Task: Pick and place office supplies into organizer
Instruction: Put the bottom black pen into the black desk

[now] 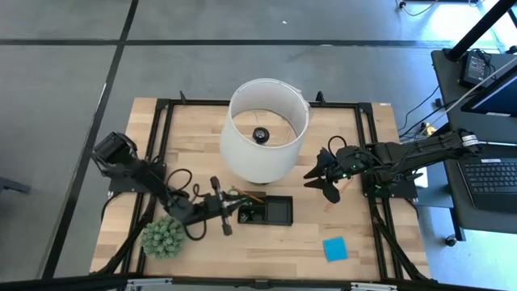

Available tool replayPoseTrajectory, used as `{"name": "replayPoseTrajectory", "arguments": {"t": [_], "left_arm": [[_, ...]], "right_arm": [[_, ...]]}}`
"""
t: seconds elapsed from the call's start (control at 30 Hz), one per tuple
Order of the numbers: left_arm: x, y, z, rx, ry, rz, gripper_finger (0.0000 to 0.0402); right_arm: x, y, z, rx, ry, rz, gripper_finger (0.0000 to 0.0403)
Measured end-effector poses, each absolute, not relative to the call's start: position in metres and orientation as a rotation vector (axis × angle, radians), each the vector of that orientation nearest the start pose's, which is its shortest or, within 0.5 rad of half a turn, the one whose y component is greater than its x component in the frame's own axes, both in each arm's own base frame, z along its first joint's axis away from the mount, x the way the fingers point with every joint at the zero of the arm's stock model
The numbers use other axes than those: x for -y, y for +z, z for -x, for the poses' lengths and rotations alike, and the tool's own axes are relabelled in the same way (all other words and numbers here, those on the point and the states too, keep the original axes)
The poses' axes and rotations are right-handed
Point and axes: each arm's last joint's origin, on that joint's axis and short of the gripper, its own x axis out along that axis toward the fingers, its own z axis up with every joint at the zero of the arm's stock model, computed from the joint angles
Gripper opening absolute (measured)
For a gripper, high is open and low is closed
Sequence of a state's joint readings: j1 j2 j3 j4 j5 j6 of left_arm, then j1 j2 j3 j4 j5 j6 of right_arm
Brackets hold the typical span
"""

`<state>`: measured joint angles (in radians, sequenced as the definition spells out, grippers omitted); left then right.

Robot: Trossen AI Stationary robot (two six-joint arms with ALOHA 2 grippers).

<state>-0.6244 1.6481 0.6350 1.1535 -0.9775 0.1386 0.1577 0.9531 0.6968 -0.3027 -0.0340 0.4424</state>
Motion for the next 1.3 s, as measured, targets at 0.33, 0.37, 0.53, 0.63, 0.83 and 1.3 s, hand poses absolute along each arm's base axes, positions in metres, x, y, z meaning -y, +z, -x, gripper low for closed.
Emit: {"name": "replayPoseTrajectory", "arguments": {"t": [0.33,0.37,0.53,0.63,0.83,1.3], "left_arm": [[0.149,0.177,-0.275,0.008,0.386,-0.108,0.0024],[0.149,0.175,-0.276,0.003,0.376,-0.114,0.0024],[0.147,0.167,-0.279,-0.014,0.370,-0.100,0.0024],[0.145,0.164,-0.281,-0.022,0.374,-0.078,0.0024],[0.140,0.160,-0.284,-0.052,0.388,-0.080,0.0024],[0.135,0.160,-0.299,-0.122,0.298,-0.106,0.0024]], "right_arm": [[-0.033,0.263,-0.198,-0.593,0.059,-0.396,0.0154],[-0.033,0.263,-0.198,-0.594,0.059,-0.396,0.0154],[-0.033,0.263,-0.198,-0.597,0.058,-0.395,0.0154],[-0.033,0.263,-0.198,-0.599,0.058,-0.393,0.0154],[-0.033,0.263,-0.198,-0.599,0.059,-0.391,0.0154],[-0.033,0.262,-0.198,-0.600,0.060,-0.389,0.0154]]}}
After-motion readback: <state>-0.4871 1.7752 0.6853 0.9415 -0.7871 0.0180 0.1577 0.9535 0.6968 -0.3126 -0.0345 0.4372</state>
